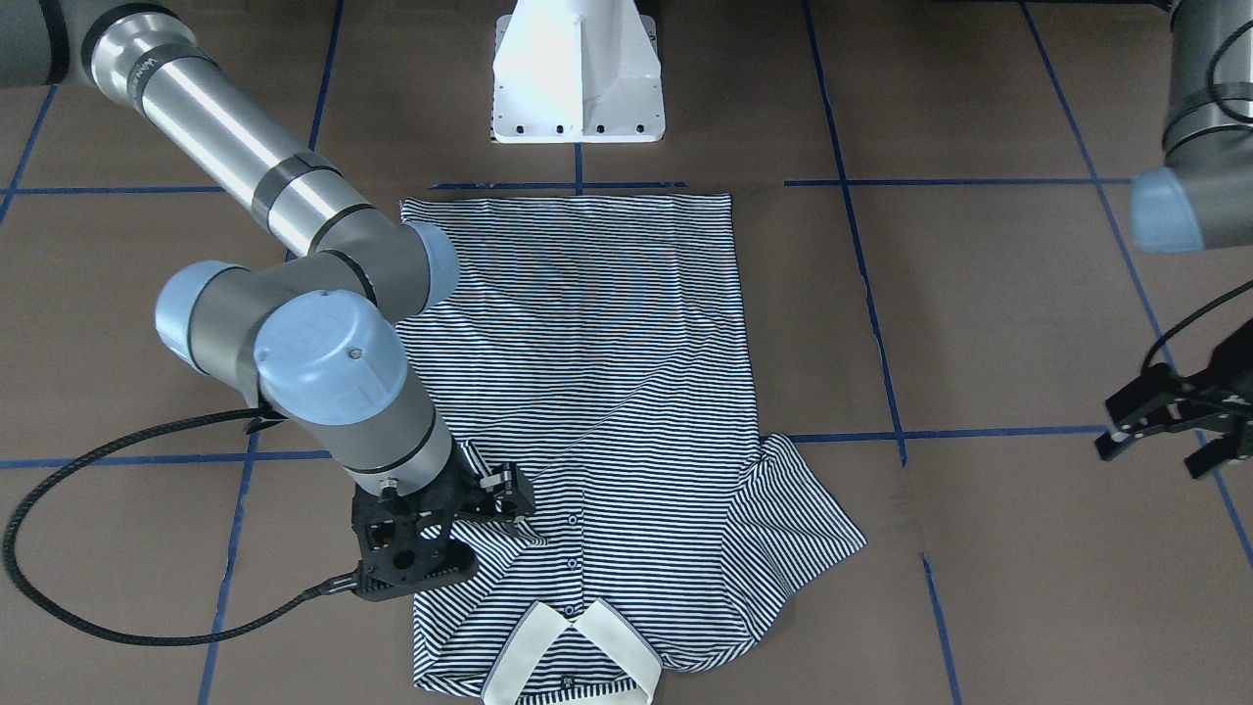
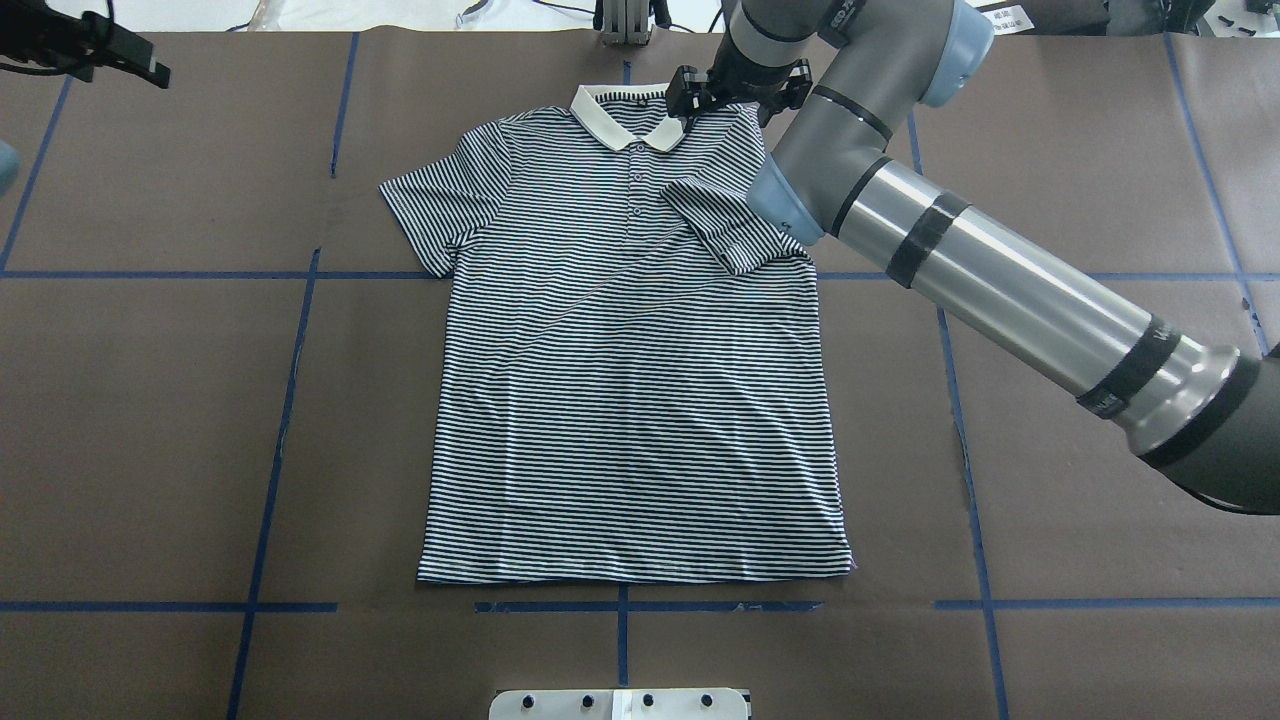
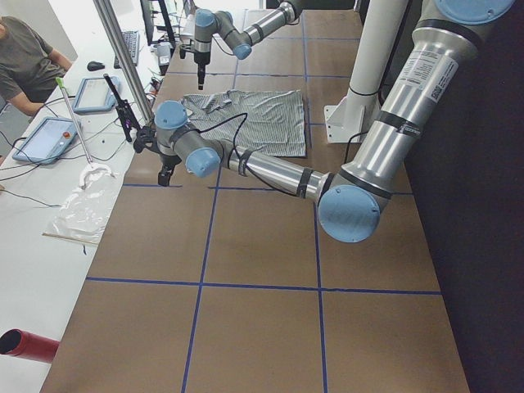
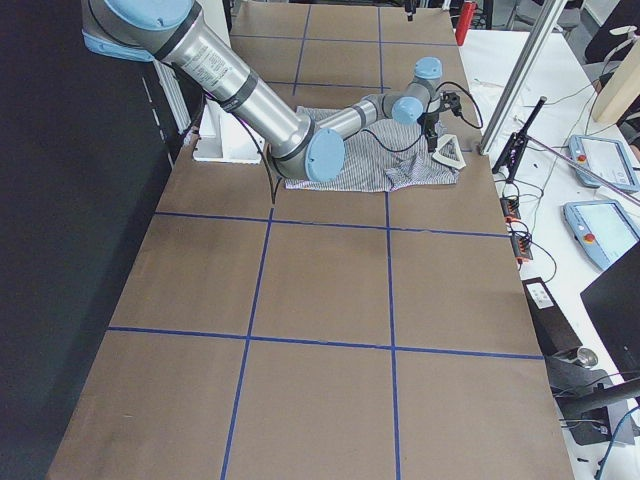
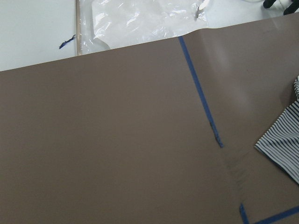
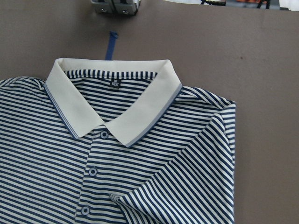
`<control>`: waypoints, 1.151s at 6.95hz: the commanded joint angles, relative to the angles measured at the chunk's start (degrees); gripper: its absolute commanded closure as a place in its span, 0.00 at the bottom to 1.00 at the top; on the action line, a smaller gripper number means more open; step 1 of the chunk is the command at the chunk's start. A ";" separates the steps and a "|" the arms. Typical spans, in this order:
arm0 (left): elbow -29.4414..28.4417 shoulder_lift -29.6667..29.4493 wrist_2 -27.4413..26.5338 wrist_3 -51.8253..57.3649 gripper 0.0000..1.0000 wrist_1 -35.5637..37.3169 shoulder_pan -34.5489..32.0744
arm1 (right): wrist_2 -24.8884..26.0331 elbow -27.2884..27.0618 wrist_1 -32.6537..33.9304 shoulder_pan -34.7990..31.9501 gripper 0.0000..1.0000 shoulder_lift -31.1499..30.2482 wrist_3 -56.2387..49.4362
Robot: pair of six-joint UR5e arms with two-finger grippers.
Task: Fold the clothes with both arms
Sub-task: 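Fold that sleeve inward over the shirt body with the right gripper, then raise the right gripper away while the left gripper approaches the other sleeve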
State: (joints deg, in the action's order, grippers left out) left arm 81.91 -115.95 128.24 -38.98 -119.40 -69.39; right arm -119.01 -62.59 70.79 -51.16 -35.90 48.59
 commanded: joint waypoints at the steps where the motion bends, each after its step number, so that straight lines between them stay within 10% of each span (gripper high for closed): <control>1: 0.09 -3.74 -12.43 -22.54 0.00 -3.73 12.12 | -6.38 -16.36 7.94 -3.75 0.00 -10.37 -0.24; 3: -8.55 -9.69 -24.58 -27.45 0.00 -5.05 18.75 | -8.44 -18.01 7.79 -4.04 0.00 -12.35 0.10; 8: -21.87 -13.24 -31.21 -27.11 0.03 -12.79 23.69 | -8.34 -17.40 7.17 -3.86 0.00 -12.27 1.86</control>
State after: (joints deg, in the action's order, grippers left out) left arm 61.90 -128.29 97.34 -66.28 -132.00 -46.00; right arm -127.36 -80.03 78.00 -55.06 -48.20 50.11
